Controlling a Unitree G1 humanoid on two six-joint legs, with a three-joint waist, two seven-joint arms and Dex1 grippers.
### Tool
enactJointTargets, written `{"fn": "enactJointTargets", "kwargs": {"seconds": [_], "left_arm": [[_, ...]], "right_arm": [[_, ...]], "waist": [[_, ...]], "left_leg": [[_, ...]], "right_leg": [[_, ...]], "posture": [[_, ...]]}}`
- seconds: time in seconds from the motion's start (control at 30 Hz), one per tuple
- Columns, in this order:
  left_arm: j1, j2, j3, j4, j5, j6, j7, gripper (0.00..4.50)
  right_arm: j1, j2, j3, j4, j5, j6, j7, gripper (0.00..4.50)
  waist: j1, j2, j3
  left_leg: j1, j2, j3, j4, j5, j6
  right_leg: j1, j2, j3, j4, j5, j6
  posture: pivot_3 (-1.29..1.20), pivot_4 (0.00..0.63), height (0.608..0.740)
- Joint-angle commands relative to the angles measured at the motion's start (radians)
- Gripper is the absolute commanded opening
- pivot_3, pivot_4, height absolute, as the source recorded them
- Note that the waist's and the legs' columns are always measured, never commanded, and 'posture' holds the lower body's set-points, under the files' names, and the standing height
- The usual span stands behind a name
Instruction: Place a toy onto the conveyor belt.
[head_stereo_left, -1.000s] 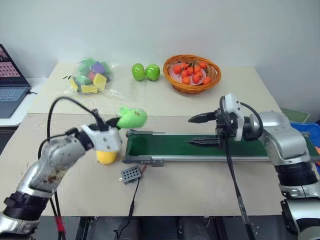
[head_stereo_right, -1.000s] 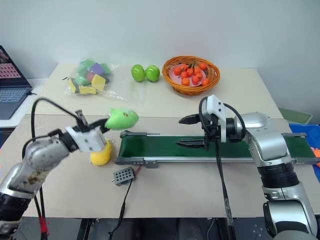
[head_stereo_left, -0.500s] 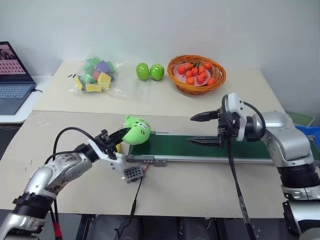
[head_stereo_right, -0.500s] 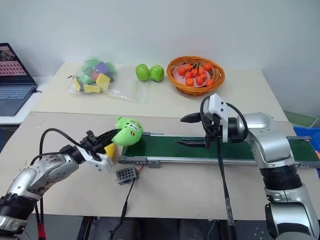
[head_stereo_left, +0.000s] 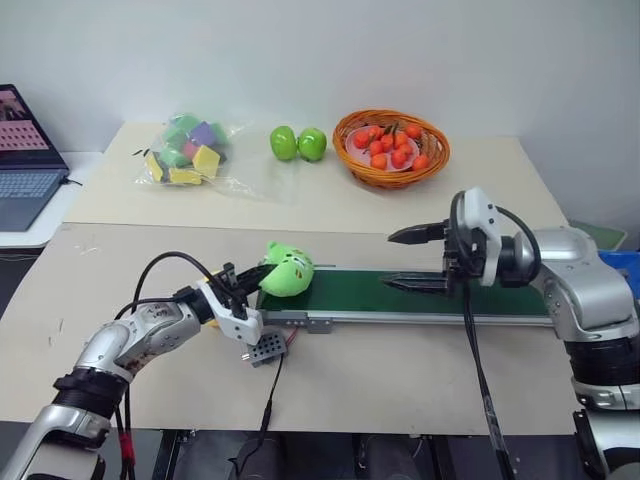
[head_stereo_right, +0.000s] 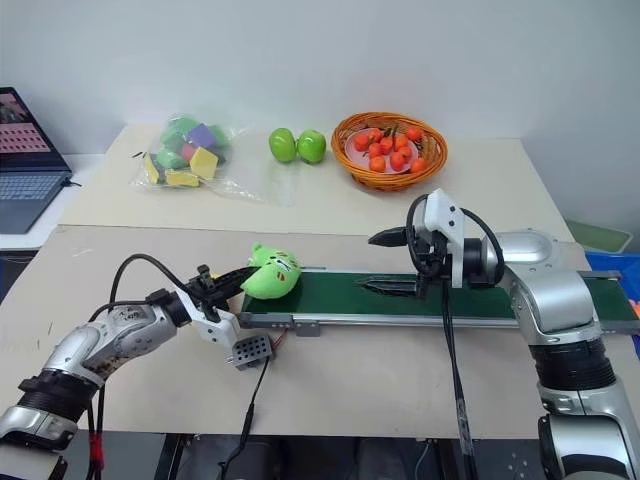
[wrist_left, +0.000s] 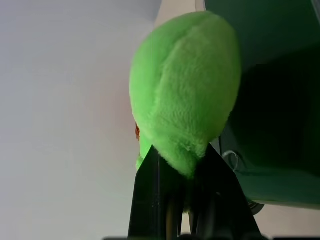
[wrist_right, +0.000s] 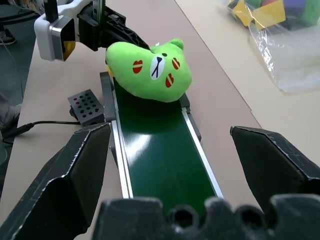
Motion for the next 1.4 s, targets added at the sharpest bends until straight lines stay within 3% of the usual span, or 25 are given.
{"fn": "enactJointTargets", "kwargs": {"seconds": [0.03, 0.27, 0.53, 0.67, 0.77, 0.87, 0.93, 1.1, 1.2, 1.4], "left_arm": [[-0.026, 0.004, -0.002, 0.010, -0.035, -0.024, -0.007, 1.88], [-0.030, 0.027, 0.021, 0.017, -0.081, -0.044, -0.031, 4.43], [0.021, 0.078, 0.092, 0.000, -0.245, -0.013, -0.102, 4.43], [0.018, 0.047, 0.121, 0.018, -0.531, 0.177, -0.299, 4.43], [0.007, 0.000, 0.149, -0.057, -0.839, 0.493, -0.527, 4.43], [0.019, 0.022, 0.175, -0.222, -1.073, 0.785, -0.701, 4.43], [0.006, 0.036, 0.200, -0.319, -1.235, 1.018, -0.746, 4.43], [-0.057, 0.068, 0.227, -0.520, -1.477, 1.418, -0.772, 4.43], [-0.121, 0.088, 0.247, -0.570, -1.564, 1.536, -0.812, 4.43], [-0.198, 0.108, 0.234, -0.561, -1.532, 1.591, -0.863, 4.43]], "right_arm": [[-0.007, -0.015, -0.042, -0.036, 0.027, 0.004, -0.009, 4.50], [-0.007, -0.011, -0.039, -0.032, 0.025, -0.001, -0.014, 4.50], [-0.016, 0.001, -0.028, -0.013, 0.016, -0.016, -0.012, 4.50], [-0.018, -0.004, -0.031, -0.005, 0.016, -0.020, -0.003, 4.50], [-0.022, -0.022, -0.038, 0.006, 0.013, -0.020, 0.008, 4.50], [-0.027, -0.050, -0.049, 0.020, 0.005, -0.020, 0.021, 4.50], [-0.029, -0.062, -0.057, 0.027, 0.005, -0.024, 0.019, 4.50], [-0.013, -0.101, -0.082, 0.033, 0.004, -0.035, 0.024, 4.50], [-0.019, -0.119, -0.102, 0.046, 0.004, -0.039, 0.019, 4.50], [-0.024, -0.120, -0.118, 0.024, 0.020, -0.023, 0.006, 4.50]], "waist": [[0.000, 0.000, 0.000], [0.000, 0.000, 0.000], [-0.004, 0.000, 0.000], [-0.005, 0.000, 0.000], [-0.005, 0.001, -0.001], [-0.008, 0.001, -0.001], [-0.012, 0.001, -0.001], [-0.018, 0.001, -0.001], [-0.021, 0.001, 0.000], [-0.027, 0.001, 0.000]], "left_leg": [[0.000, 0.000, 0.000, 0.000, 0.000, 0.000], [0.000, 0.000, 0.000, 0.001, 0.000, 0.000], [0.000, 0.000, 0.000, 0.001, 0.000, 0.000], [0.000, 0.000, 0.000, 0.001, 0.000, 0.000], [0.000, 0.000, 0.000, 0.003, 0.000, 0.000], [-0.001, 0.000, -0.001, 0.005, 0.000, 0.000], [-0.001, 0.000, -0.001, 0.006, 0.000, 0.000], [0.001, 0.000, -0.002, 0.008, 0.000, 0.001], [0.001, 0.000, -0.002, 0.009, 0.000, 0.001], [0.007, 0.000, -0.001, 0.008, 0.000, 0.001]], "right_leg": [[0.000, 0.000, 0.000, 0.000, 0.000, 0.000], [0.000, 0.000, 0.000, 0.001, 0.000, 0.000], [0.000, 0.000, 0.000, 0.001, 0.000, 0.000], [0.000, 0.000, 0.000, 0.002, 0.000, 0.000], [0.000, 0.000, 0.000, 0.003, 0.000, 0.000], [0.000, 0.000, 0.000, 0.004, 0.000, 0.000], [0.000, 0.000, 0.000, 0.005, 0.000, 0.000], [0.001, 0.000, 0.001, 0.009, 0.000, 0.000], [0.001, 0.001, 0.002, 0.010, 0.000, 0.000], [0.005, 0.002, 0.004, 0.009, -0.001, 0.000]], "posture": [[0.00, 0.150, 0.738], [0.00, 0.150, 0.738], [0.00, 0.150, 0.738], [0.00, 0.150, 0.738], [0.00, 0.150, 0.738], [0.00, 0.150, 0.738], [0.00, 0.150, 0.738], [0.00, 0.150, 0.738], [0.00, 0.150, 0.738], [0.00, 0.150, 0.738]]}}
